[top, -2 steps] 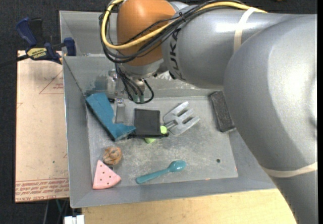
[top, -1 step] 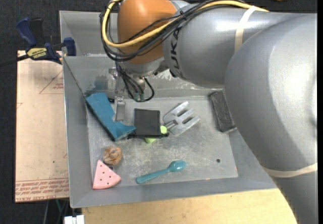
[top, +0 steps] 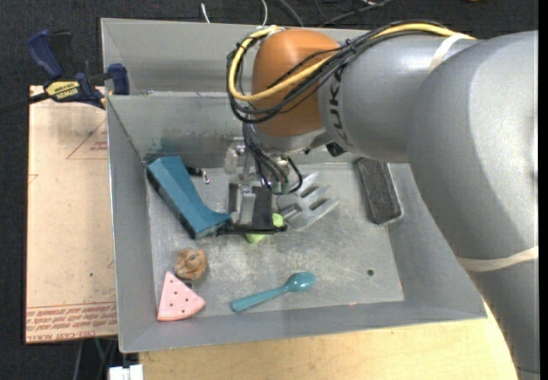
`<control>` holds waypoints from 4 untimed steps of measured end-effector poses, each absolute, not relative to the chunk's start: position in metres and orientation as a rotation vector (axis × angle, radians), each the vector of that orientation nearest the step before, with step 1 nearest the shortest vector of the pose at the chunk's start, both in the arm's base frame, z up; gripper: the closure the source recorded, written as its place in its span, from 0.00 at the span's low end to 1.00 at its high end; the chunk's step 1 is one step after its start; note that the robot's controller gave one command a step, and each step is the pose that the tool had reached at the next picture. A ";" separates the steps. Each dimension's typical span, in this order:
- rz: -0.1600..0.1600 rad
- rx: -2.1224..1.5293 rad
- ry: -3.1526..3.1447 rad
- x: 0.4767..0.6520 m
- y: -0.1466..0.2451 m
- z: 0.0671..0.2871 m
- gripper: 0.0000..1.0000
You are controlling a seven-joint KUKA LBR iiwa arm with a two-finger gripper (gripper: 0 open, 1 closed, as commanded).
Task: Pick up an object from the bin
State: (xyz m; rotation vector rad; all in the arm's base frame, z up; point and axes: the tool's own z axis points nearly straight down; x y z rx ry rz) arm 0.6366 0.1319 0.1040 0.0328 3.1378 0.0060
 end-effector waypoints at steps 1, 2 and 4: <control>0.011 0.255 3.118 0.587 0.058 0.142 0.00; 0.006 0.165 3.135 0.606 0.068 0.097 0.00; 0.010 0.340 3.111 0.602 0.066 0.071 1.00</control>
Offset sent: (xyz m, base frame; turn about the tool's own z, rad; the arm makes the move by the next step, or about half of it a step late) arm -0.0302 -0.0647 -0.0040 0.0833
